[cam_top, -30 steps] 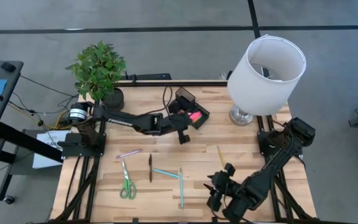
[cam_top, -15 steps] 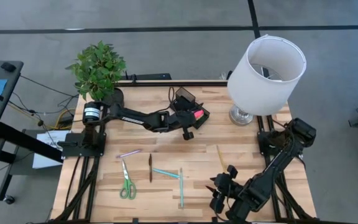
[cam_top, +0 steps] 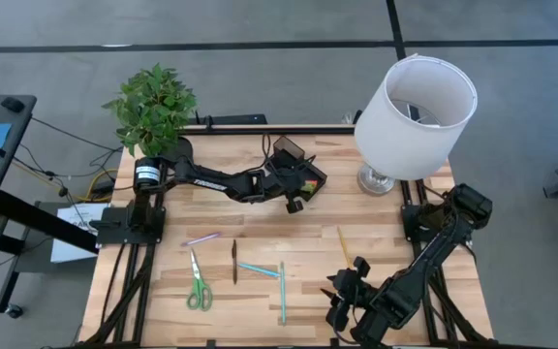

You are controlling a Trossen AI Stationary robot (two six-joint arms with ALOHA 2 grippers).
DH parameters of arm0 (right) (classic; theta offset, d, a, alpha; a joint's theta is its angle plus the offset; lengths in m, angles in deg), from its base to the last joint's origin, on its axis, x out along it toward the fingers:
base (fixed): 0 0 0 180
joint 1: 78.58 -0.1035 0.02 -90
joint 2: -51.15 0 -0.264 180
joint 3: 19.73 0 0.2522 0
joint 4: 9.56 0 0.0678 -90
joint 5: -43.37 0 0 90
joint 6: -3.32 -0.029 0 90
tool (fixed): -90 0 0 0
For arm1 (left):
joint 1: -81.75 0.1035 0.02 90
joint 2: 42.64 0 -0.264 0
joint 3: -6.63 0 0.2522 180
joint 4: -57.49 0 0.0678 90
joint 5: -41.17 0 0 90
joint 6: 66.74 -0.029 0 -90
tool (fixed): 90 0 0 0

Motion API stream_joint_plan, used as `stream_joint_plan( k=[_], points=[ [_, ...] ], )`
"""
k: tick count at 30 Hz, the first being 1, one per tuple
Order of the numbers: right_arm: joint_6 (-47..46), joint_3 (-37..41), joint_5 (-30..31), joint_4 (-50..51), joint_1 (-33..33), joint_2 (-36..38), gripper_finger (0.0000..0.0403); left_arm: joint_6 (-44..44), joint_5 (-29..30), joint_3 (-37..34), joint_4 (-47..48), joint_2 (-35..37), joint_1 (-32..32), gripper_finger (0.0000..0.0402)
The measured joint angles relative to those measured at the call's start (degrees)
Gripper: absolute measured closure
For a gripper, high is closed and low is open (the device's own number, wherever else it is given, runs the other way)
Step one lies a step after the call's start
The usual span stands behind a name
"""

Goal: Pick and place office supplies into organizer
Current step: Put the sticky notes into the desk organizer

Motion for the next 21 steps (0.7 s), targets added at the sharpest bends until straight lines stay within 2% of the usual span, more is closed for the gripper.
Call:
stream_joint_plan(
  k=[6, 11, 16, 21],
  points=[
    [-0.3, 0.0, 0.0, 0.0, 0.8, 0.0, 0.0237, -6.9, 1.6, 0.7, -2.6, 0.3, -0.6, 0.0263],
    [-0.3, 0.0, 0.0, 0.0, 1.2, 0.0, 0.0238, -6.6, 4.7, 3.9, -2.4, 0.3, -0.2, 0.0257],
    [-0.3, 0.0, 0.0, 0.0, 1.0, 0.0, 0.0238, -3.8, 0.6, 6.4, 4.1, 0.3, -1.4, 0.0258],
    [-0.3, 0.0, -0.1, 0.0, 0.3, 0.0, 0.0239, -4.9, -1.5, 8.6, 11.6, 0.2, -4.1, 0.0258]
  ],
)
